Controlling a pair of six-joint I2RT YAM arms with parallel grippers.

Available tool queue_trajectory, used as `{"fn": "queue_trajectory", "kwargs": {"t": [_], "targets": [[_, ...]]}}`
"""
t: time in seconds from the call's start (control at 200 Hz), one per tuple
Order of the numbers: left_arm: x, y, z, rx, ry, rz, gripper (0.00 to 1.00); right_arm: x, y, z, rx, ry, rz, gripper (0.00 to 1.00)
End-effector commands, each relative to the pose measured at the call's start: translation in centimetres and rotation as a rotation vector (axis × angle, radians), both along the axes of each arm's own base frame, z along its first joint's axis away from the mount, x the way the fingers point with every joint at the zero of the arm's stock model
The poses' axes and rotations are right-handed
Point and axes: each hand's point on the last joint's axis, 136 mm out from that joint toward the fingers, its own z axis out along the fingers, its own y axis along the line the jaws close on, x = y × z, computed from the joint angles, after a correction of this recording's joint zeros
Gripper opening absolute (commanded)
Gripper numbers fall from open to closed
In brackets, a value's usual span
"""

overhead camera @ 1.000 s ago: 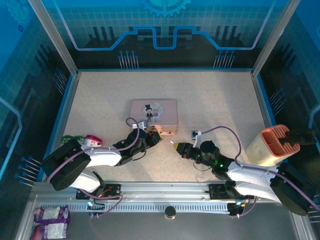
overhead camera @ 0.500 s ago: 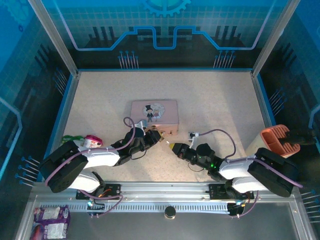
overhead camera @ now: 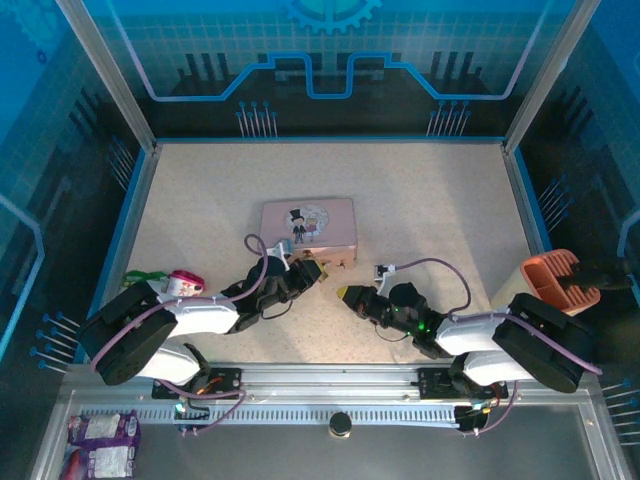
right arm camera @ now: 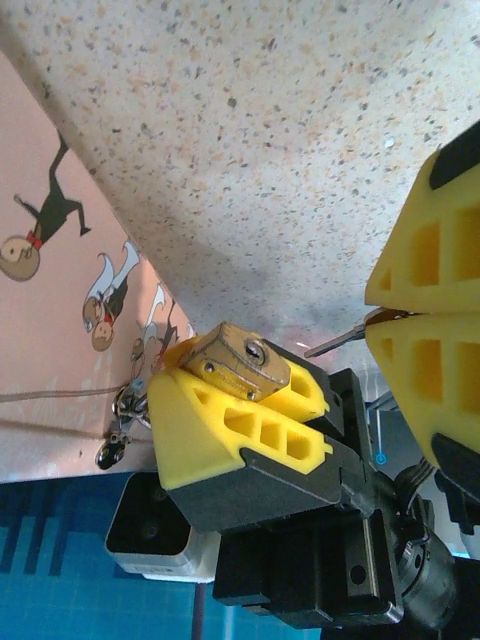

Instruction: Unlock a padlock with a key

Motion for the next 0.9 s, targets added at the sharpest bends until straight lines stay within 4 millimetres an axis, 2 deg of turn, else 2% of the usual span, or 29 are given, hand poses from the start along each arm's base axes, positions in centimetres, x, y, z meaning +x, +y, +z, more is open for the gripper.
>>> {"fn": "queue_trajectory", "kwargs": {"t": [0.0, 0.395, 0.57, 0.896], "targets": [[0.1, -1.8, 4.8, -0.158, -0.123, -0.063, 0.00, 0.3, -0.3, 0.7, -0.001, 0.017, 0.004, 0.00], [-0.2, -3.6, 7.3, -0.286, -0.209, -0.152, 0.00, 1.0, -0.3, 2.4, 0.091, 0.024, 0.068, 0.00], [-0.3, -4.0, 7.4, -0.304, -0.209, -0.174, 0.00, 1.2, 0.1, 2.6, 0.096, 0.026, 0.084, 0.00], [-0.4, -4.2, 7.5, -0.306, -0.210, -0.185, 0.00, 1.6, -0.6, 2.3, 0.106, 0.037, 0.057, 0.00]]}}
